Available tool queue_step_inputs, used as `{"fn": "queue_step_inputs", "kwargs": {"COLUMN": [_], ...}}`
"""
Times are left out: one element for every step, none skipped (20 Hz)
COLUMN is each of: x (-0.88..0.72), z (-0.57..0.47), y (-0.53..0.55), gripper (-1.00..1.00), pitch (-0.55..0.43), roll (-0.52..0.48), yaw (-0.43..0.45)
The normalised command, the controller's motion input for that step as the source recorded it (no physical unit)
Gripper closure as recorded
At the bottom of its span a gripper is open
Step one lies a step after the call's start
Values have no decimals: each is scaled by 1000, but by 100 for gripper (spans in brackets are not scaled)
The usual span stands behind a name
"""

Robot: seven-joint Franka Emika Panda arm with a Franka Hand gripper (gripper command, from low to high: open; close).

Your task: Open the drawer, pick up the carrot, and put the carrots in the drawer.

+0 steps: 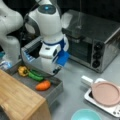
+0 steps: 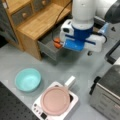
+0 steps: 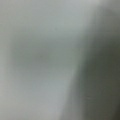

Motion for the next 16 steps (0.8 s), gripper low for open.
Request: {"fn": "queue_step_inputs", "kwargs": {"x": [-3, -17, -27, -33, -38, -45, -49, -54, -60, -63, -66, -68, -70, -79, -94, -102], "z": [-60, -53, -44, -38, -31, -24, -20, -19, -23, -26, -32, -42, -55, -74, -100, -115], "y": [-62, -55, -55, -54, -59, -66, -71, -75, -73, -71, -68, -69, -75, -80, -81, -78], "gripper": [-100, -100, -100, -100, -100, -100, -100, -100, -100, -100, -100, -100, -100, -100, -100, -100], "pitch": [-79, -72, -66, -64, -61, -55, -54, -53, -56, -57, -53, -53, -53, -47, -48, -48], "roll": [59, 57, 54, 53, 49, 47, 47, 44, 45, 45, 51, 55, 55, 54, 53, 52], "yaw": [32, 30, 32, 34, 38, 41, 42, 40, 31, 30, 26, 23, 21, -1, -22, -26]}}
